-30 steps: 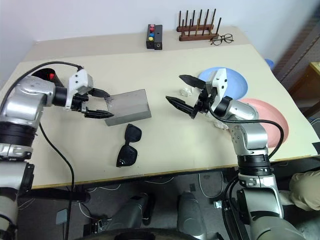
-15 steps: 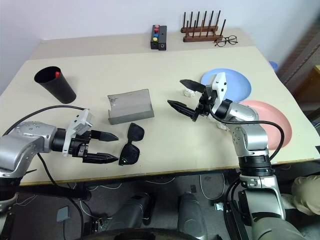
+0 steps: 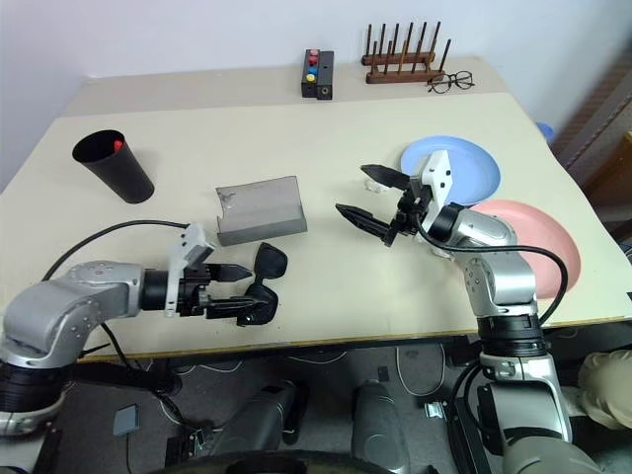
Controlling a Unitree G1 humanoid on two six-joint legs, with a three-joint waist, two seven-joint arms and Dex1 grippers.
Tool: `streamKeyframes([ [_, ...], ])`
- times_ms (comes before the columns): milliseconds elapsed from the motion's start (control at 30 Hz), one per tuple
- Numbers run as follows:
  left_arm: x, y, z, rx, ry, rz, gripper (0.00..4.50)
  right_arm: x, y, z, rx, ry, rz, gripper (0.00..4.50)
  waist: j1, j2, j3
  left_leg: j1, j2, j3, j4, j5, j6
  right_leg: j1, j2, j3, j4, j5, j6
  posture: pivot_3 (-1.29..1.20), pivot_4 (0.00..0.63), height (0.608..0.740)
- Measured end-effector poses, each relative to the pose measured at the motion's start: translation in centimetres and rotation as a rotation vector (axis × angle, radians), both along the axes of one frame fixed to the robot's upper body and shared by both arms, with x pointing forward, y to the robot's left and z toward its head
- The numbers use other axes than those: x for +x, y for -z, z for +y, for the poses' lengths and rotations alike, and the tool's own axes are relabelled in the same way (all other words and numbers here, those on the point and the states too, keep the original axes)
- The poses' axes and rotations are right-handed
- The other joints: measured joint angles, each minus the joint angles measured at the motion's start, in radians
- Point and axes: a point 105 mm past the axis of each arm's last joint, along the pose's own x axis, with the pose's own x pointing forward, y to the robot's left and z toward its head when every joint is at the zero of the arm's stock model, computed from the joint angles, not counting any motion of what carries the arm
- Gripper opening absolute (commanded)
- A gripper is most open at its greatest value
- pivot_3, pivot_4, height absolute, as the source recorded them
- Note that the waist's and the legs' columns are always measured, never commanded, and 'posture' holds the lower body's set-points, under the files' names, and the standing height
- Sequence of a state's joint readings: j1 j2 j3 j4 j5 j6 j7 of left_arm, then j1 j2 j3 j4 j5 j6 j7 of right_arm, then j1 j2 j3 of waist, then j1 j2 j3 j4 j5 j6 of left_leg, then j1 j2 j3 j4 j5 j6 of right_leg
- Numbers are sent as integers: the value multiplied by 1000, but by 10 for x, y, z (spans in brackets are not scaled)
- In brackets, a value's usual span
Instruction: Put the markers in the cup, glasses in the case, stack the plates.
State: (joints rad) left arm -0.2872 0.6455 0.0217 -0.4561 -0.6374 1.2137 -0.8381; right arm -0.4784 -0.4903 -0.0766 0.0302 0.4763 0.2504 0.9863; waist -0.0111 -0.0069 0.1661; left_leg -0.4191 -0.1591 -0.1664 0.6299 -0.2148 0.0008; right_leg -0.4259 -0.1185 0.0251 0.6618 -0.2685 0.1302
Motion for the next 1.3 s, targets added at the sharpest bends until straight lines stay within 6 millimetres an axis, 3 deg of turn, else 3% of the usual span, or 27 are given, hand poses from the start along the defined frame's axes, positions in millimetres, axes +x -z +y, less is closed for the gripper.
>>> streamKeyframes([
  [133,-2,1,-2,-10,-50,103,4422,-2,-3,1,-2,2,-13,4500,-1,0,0,0,0,0,0,0,0,0,0,0,0,0,0,0,150,740],
  [267,2,-6,0,1,-88,114,4422,-3,-5,1,0,8,-17,4500,0,0,0,0,0,0,0,0,0,0,0,0,0,0,0,0,150,740],
  [467,5,-1,3,37,-138,132,4422,-2,-5,1,0,15,-11,4500,0,0,0,0,0,0,0,0,-1,0,0,0,0,0,0,0,150,740],
  [533,6,-2,4,48,-141,126,3642,-2,-5,1,0,17,-11,4500,1,0,0,0,0,0,0,0,-1,0,0,0,0,0,0,0,150,740],
  [767,10,-2,6,80,-159,112,58,-2,-6,1,4,24,-12,4500,0,0,0,0,0,0,0,0,-1,0,0,0,0,0,0,0,150,740],
  [1300,8,-1,4,38,-133,170,17,-2,-6,1,10,29,-11,4500,0,0,0,0,0,0,0,0,0,0,0,0,-1,0,0,0,150,740],
])
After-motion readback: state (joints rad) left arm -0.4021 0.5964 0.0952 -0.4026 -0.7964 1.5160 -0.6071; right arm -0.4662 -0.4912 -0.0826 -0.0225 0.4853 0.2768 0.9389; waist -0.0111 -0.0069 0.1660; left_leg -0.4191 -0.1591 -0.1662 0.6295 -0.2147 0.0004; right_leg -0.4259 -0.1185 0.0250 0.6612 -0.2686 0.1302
